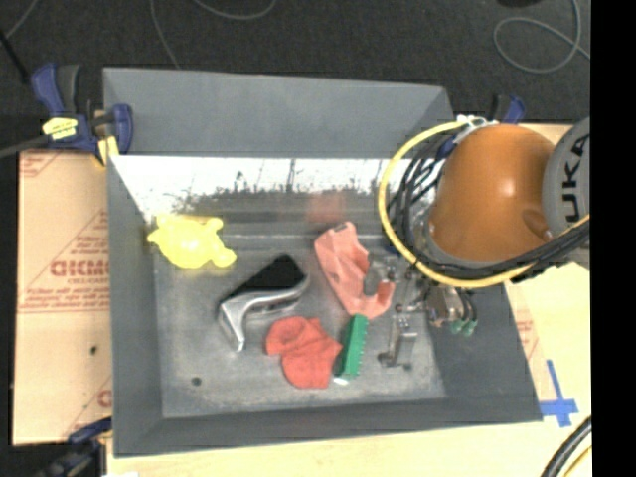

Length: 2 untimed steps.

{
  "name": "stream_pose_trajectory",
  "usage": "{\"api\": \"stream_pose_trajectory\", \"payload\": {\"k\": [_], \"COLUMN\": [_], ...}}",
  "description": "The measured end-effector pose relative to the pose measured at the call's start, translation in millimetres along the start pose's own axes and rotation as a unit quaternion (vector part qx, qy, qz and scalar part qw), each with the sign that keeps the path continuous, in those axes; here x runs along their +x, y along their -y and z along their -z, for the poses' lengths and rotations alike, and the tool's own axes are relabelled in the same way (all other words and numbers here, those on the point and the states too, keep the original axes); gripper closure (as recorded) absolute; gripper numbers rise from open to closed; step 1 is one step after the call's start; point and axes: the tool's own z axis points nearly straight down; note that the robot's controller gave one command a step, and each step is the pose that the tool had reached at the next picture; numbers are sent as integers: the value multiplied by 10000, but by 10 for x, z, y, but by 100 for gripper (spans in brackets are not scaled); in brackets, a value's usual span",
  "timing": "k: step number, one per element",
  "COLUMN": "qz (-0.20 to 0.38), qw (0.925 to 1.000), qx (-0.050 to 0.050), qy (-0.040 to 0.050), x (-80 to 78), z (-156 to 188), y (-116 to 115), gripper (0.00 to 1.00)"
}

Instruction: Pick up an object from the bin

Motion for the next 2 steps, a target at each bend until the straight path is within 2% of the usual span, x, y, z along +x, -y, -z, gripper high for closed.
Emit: {"api": "stream_pose_trajectory", "payload": {"k": [1,2], "qz": [0,767], "qw": [10000,9970], "qx": [1,6], "qy": [42,46], "x": [-15,-47], "z": [42,-381], "y": [1,43], "gripper": [0,0]}}
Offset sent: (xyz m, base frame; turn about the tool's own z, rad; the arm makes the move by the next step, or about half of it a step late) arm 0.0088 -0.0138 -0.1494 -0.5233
